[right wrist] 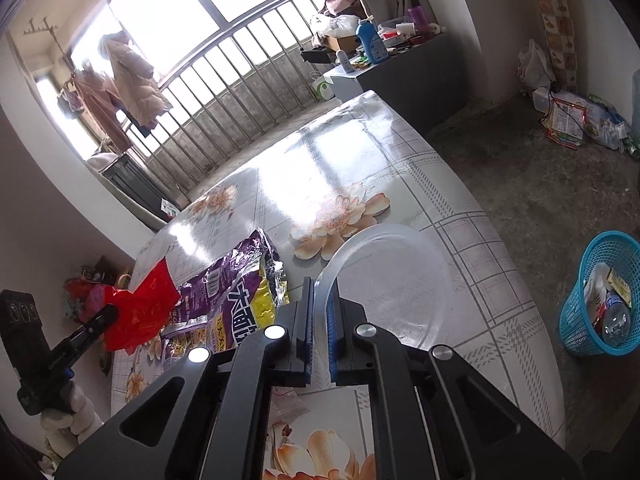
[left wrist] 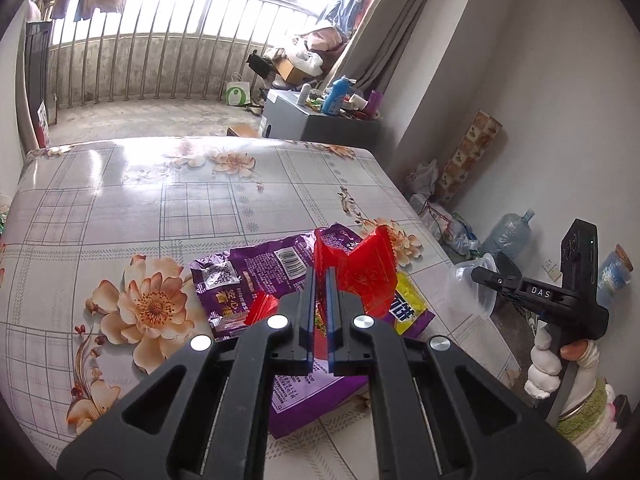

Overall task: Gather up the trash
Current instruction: 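Carry the red wrapper and clear lid over the blue wastebasket with both tools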

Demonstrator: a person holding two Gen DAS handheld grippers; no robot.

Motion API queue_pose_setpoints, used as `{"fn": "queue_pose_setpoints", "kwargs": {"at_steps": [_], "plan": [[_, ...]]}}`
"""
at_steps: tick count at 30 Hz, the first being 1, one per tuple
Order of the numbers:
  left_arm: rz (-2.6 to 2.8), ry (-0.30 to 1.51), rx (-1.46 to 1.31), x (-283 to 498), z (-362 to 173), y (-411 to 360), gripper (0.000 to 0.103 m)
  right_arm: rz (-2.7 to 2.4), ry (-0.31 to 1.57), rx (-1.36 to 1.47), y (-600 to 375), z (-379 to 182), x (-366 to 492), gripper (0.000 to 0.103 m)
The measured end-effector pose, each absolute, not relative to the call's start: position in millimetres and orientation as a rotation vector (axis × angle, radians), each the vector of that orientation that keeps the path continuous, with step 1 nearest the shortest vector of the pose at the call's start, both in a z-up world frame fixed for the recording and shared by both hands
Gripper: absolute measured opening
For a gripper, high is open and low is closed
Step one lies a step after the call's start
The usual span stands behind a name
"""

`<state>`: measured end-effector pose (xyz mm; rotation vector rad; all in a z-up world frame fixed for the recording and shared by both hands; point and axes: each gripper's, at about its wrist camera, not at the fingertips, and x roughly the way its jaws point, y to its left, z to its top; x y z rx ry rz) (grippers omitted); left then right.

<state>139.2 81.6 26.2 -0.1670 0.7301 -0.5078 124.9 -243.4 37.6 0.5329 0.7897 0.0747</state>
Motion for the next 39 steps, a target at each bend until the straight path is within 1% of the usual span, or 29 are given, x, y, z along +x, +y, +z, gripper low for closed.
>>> {"fn": "queue_pose_setpoints", "kwargs": {"at_steps": [6, 10, 21, 39], "plan": [[-0.468, 0.738, 0.010, 136, 19, 41, 0.002, 0.114, 0.785, 0.556, -243, 41, 111, 0.006], [-0.440, 0.688, 0.115, 125, 23, 23, 0.002, 0.123, 0.780, 0.555, -244, 44, 106, 0.006], [-0.415, 0.660, 0.170, 124, 32, 16, 0.002, 0.144, 0.780, 0.572, -240, 44, 106, 0.006], [-0.391, 0.644, 0.184, 124, 35, 14, 0.002, 0.161, 0.766, 0.610, -247, 46, 105, 0.006]]}}
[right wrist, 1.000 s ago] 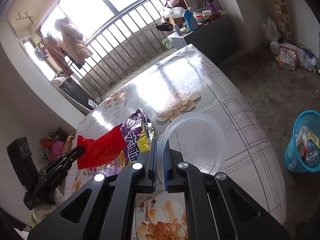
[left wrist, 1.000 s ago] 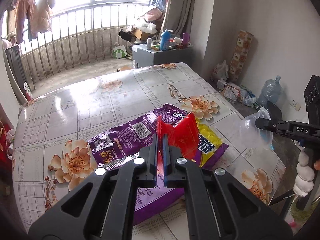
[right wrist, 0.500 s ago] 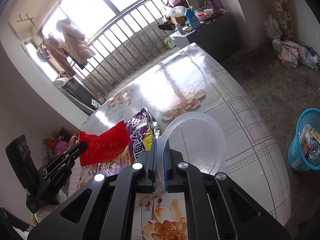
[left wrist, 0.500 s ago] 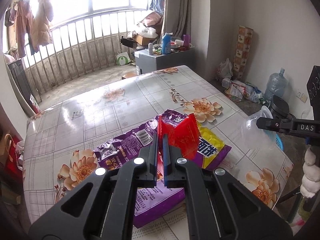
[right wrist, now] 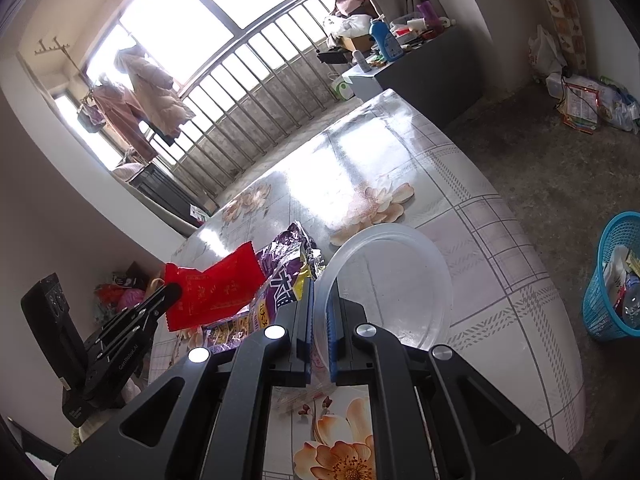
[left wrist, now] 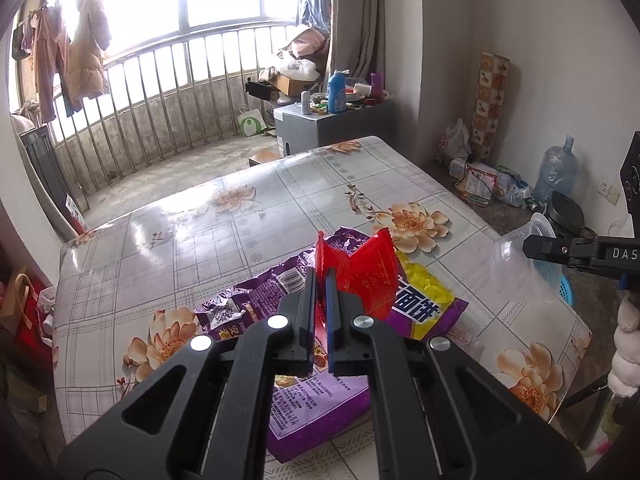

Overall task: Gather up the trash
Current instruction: 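Carry the red wrapper and clear lid over the blue wastebasket with both tools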

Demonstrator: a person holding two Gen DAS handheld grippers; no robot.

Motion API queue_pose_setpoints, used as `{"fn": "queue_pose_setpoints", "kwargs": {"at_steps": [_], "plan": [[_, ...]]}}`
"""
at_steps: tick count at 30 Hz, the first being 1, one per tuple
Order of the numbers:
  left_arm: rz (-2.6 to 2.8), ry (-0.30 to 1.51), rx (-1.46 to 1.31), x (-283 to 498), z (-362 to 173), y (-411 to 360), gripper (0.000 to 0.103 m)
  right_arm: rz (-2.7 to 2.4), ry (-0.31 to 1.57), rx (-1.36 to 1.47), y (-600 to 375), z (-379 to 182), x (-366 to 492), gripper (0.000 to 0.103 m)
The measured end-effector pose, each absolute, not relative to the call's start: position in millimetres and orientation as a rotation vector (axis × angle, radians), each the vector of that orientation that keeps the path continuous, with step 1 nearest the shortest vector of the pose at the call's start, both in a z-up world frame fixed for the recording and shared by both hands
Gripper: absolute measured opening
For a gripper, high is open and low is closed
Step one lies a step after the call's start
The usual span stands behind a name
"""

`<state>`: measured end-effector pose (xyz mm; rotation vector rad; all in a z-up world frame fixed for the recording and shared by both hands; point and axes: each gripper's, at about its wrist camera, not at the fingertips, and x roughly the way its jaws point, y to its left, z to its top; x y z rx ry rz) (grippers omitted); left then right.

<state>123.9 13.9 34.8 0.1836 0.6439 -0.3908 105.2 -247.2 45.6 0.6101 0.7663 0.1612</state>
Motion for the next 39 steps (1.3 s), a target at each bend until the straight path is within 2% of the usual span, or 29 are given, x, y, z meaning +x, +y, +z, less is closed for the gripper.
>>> {"fn": "queue_pose_setpoints", "kwargs": {"at_steps": [15, 24, 33, 39], "plan": [[-0.373, 0.629, 0.214, 123, 41, 5, 0.002, 0.163, 0.750, 0.651, -261, 42, 96, 0.006], [-0.398, 0.587, 0.250, 120, 57, -15, 0.002, 0.121, 0.661, 0.692, -292, 60, 75, 0.006], [-0.568, 0.518, 0.271, 115, 88, -70, 0.002, -0.088, 0.542, 0.710, -356, 84, 20, 0.006], [-0.753, 0.507, 0.294, 114, 99, -138, 0.002, -0.274, 0.459, 0.755, -406, 86, -30, 0.006]]}}
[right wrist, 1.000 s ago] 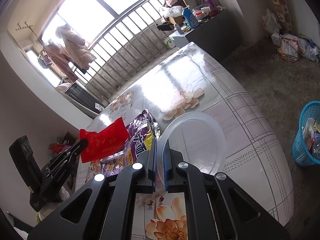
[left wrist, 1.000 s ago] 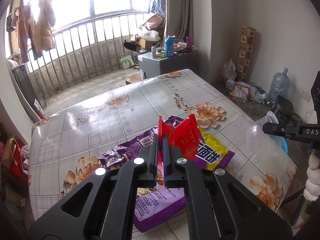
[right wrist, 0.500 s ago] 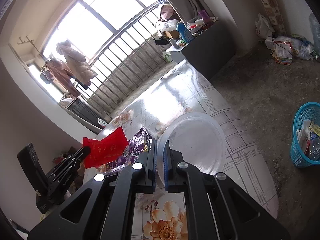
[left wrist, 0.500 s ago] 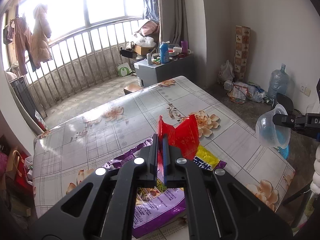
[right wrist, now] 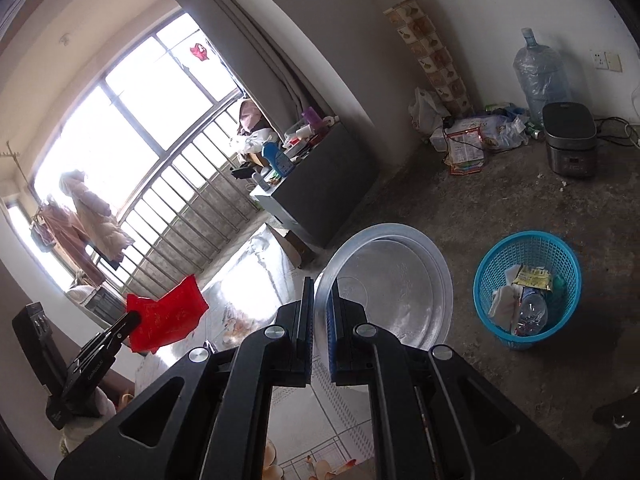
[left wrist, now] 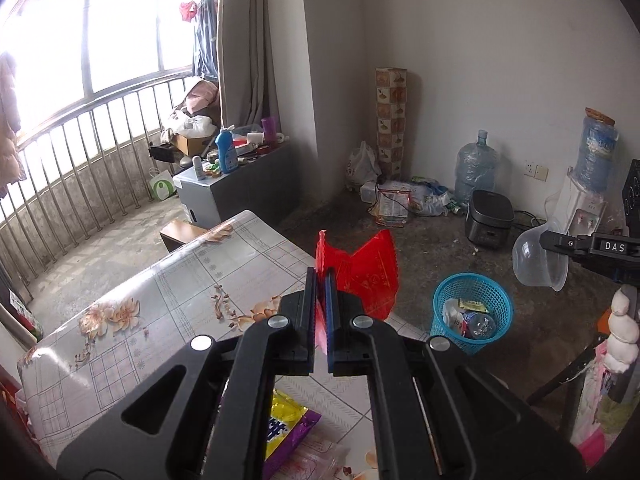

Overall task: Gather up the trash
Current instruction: 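Carry the red wrapper and clear lid over the blue wastebasket with both tools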

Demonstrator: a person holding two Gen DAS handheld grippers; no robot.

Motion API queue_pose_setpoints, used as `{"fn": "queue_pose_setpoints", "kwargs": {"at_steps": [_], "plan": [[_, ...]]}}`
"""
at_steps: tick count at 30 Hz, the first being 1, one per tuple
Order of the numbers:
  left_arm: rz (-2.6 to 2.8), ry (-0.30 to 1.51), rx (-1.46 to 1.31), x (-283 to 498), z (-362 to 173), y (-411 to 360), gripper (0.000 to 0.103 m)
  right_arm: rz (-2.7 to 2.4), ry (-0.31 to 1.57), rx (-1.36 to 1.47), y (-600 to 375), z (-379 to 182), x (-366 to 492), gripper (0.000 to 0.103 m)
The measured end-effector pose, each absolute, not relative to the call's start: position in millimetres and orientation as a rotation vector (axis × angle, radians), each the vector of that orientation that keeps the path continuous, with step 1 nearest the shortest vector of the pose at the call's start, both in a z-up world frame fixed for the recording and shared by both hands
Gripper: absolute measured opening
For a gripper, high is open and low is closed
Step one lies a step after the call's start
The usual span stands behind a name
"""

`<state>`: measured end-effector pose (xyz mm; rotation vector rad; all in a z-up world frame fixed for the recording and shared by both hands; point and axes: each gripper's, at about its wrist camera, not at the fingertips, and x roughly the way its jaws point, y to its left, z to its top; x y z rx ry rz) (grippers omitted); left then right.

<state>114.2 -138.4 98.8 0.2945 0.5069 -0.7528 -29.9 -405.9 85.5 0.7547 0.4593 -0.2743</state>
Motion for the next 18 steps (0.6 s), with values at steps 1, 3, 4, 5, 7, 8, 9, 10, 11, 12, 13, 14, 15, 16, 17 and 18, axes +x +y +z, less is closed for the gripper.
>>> {"fn": "queue_pose_setpoints", "kwargs": {"at_steps": [1, 3, 4, 5, 7, 8, 9, 10, 11, 12, 13, 14, 15, 16, 17, 18], "plan": [[-0.779, 0.514, 0.299, 114, 97, -150, 0.002, -0.302, 0.456, 0.764, -413, 82, -37, 0.006], [-0.830, 0.534, 0.309, 112, 92, -173, 0.002, -0.361, 0.458, 0.783, -428, 73, -49, 0.006], [-0.852, 0.545, 0.314, 110, 89, -186, 0.002, -0.392, 0.465, 0.795, -438, 67, -54, 0.006], [-0.872, 0.557, 0.319, 110, 87, -196, 0.002, -0.418, 0.472, 0.809, -447, 60, -58, 0.006], [-0.915, 0.585, 0.332, 109, 81, -221, 0.002, -0.460, 0.483, 0.847, -463, 47, -65, 0.006], [-0.934, 0.600, 0.340, 109, 77, -232, 0.002, -0.480, 0.484, 0.867, -471, 40, -70, 0.006], [-0.955, 0.616, 0.350, 110, 73, -245, 0.002, -0.501, 0.483, 0.885, -479, 33, -74, 0.006], [-0.977, 0.633, 0.364, 110, 68, -261, 0.002, -0.518, 0.483, 0.899, -485, 27, -77, 0.006], [-0.995, 0.652, 0.377, 110, 63, -275, 0.002, -0.532, 0.482, 0.917, -492, 21, -80, 0.006], [-1.013, 0.677, 0.388, 112, 57, -290, 0.002, -0.544, 0.480, 0.941, -500, 12, -82, 0.006], [-1.031, 0.710, 0.401, 114, 49, -308, 0.002, -0.552, 0.481, 0.962, -506, 5, -84, 0.006], [-1.047, 0.743, 0.421, 114, 41, -327, 0.002, -0.565, 0.482, 0.986, -514, -5, -85, 0.006], [-1.057, 0.769, 0.440, 115, 32, -342, 0.002, -0.576, 0.483, 1.007, -521, -13, -86, 0.006], [-1.061, 0.797, 0.462, 117, 21, -362, 0.002, -0.588, 0.485, 1.037, -529, -25, -87, 0.006], [-1.061, 0.825, 0.486, 119, 8, -382, 0.002, -0.599, 0.489, 1.062, -538, -35, -87, 0.006], [-1.057, 0.851, 0.515, 121, -5, -399, 0.002, -0.616, 0.496, 1.081, -546, -45, -87, 0.006]]}}
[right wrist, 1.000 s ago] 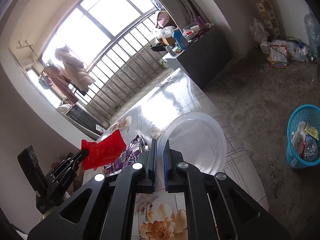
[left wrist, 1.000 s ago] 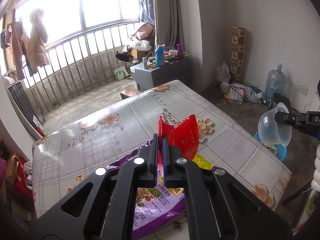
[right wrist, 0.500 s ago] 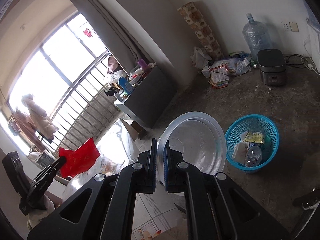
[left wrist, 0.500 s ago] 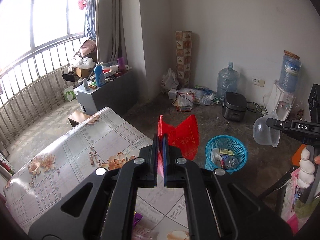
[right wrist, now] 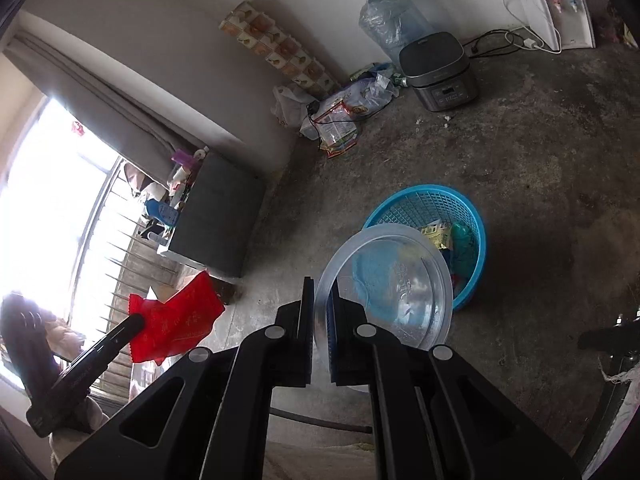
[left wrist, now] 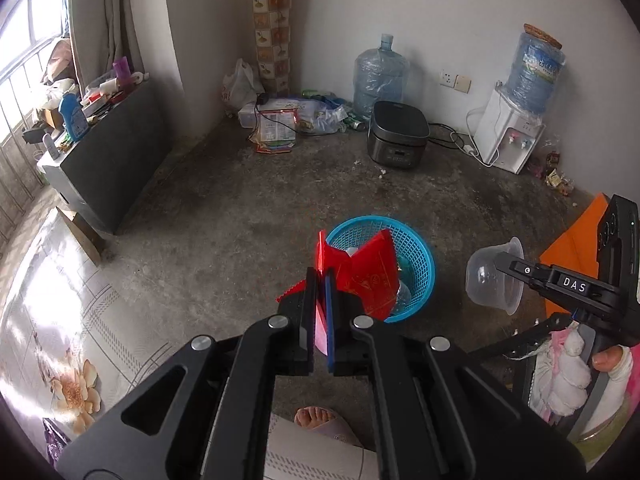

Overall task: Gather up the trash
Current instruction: 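Carry the red wrapper and clear lid over the blue wastebasket with both tools, then open both tools to drop the wrapper and lid into the wastebasket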

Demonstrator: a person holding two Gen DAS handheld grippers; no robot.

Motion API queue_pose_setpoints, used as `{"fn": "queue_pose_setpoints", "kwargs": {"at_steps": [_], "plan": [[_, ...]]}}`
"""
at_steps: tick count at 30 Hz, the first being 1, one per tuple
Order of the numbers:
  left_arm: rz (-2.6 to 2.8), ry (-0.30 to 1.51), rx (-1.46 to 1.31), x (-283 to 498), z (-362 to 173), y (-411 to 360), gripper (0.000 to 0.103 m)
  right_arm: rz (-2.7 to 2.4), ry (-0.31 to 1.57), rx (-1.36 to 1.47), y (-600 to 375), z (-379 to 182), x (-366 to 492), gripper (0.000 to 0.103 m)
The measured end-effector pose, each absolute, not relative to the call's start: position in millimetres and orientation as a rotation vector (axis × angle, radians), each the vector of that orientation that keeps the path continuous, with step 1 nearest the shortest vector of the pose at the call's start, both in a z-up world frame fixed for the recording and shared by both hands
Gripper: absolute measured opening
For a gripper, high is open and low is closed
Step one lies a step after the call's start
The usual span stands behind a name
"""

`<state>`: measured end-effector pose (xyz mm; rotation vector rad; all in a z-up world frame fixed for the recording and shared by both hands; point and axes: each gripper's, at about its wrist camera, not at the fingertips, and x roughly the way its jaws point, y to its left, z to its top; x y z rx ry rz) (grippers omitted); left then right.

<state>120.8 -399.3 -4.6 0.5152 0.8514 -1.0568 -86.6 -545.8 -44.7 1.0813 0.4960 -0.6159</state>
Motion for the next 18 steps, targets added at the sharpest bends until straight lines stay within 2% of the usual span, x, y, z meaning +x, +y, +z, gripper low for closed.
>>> {"fn": "queue_pose_setpoints", "kwargs": {"at_steps": [8, 10, 11, 12, 13, 14, 15, 18], "plan": [[-0.991, 1.072, 0.703, 140, -116, -524, 0.003, -0.698, 0.558, 1.249, -617, -124, -70, 0.006], [-0.973, 1.120, 0.714, 146, -140, -546, 0.006, -0.728, 0.563, 1.285, -636, -141, -60, 0.007], [-0.970, 1.168, 0.686, 150, -152, -554, 0.014, -0.739, 0.564, 1.300, -645, -150, -55, 0.008], [-0.951, 1.193, 0.680, 153, -161, -561, 0.022, -0.742, 0.569, 1.317, -655, -161, -49, 0.013], [-0.931, 1.197, 0.688, 154, -167, -567, 0.024, -0.746, 0.586, 1.336, -664, -173, -43, 0.021], [-0.933, 1.198, 0.692, 153, -171, -569, 0.026, -0.775, 0.624, 1.355, -675, -187, -36, 0.044], [-0.944, 1.202, 0.690, 153, -173, -572, 0.031, -0.799, 0.661, 1.366, -681, -199, -31, 0.052], [-0.959, 1.183, 0.681, 150, -170, -572, 0.041, -0.824, 0.745, 1.411, -690, -228, -25, 0.052]]}}
